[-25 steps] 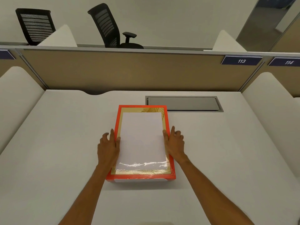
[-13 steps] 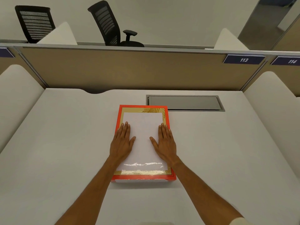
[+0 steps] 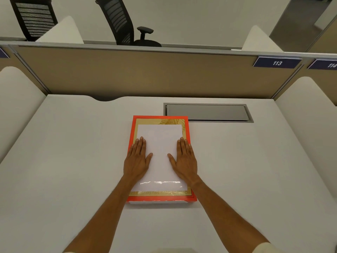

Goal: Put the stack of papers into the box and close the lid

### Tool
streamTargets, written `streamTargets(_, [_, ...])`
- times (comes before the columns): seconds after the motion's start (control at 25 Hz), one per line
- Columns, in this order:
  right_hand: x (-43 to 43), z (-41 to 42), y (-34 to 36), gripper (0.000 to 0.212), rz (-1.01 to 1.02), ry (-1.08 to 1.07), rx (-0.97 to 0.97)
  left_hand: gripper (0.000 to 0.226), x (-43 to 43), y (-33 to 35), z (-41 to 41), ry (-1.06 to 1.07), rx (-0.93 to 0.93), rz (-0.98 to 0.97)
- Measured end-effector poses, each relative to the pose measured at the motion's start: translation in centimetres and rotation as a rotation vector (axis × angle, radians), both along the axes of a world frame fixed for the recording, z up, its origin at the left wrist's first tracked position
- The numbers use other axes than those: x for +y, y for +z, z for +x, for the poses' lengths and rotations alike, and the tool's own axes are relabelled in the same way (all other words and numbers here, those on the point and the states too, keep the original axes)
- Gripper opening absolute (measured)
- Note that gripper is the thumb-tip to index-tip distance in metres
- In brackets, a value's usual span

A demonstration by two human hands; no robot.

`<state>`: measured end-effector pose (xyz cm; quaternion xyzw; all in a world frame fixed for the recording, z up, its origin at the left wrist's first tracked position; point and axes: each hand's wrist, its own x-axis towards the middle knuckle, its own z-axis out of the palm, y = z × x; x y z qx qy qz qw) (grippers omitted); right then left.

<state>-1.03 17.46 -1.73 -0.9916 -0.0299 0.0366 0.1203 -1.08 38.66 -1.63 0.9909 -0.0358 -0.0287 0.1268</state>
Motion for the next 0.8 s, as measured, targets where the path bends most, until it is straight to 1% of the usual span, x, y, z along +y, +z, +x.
streamTargets(0.36, [0.1, -0.3, 0.0, 0.081, -0.017, -0.008, -0.018, 0.088, -0.2, -0.1, -0.2, 0.01, -0.014, 0.057])
streamTargets(0.6, [0.0, -0.2, 0.4, 0.081, -0.015, -0.018, 0.011, 0.096, -0.5, 0.4, -0.2, 0.013, -0.015, 0.052])
streamTargets(0.72, [-0.1, -0.2, 1.3, 0.081, 0.022, 0.001, 0.031, 0.102, -0.5, 0.9, -0.2, 0.032, 0.002, -0.004])
streamTargets(0.8, [-0.8, -0.4, 1.5, 0.082, 0.044, 0.018, 0.014, 0.104, -1.1, 1.0, -0.3, 0.036, -0.021, -0.033])
